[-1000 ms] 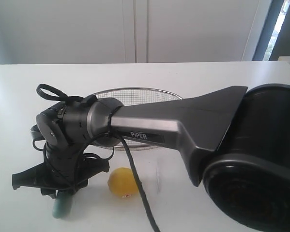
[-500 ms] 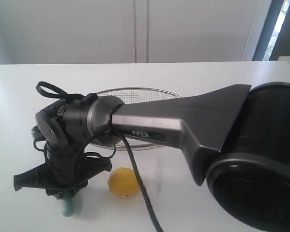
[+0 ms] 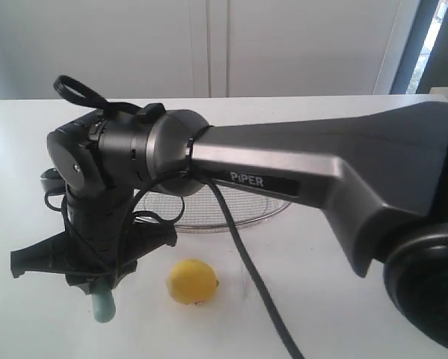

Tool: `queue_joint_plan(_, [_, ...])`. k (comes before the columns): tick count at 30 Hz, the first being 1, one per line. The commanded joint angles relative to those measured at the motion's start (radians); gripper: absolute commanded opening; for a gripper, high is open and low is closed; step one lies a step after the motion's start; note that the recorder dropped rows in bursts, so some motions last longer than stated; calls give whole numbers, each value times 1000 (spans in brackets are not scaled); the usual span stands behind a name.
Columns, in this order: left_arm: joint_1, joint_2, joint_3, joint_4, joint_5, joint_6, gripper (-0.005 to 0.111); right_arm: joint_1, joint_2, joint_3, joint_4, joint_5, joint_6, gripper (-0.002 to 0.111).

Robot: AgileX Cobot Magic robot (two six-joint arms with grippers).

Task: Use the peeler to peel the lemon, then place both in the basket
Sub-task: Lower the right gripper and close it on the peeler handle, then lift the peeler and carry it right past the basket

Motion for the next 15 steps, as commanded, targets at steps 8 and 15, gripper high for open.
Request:
queue_joint_plan(8, [1,-5,5,-3,-5,0,0,-1,-99,-5,-20,26,-148,2])
queue_joint_plan(15, [1,-5,5,-3,-5,0,0,-1,-137,-5,-22,69,-229,2])
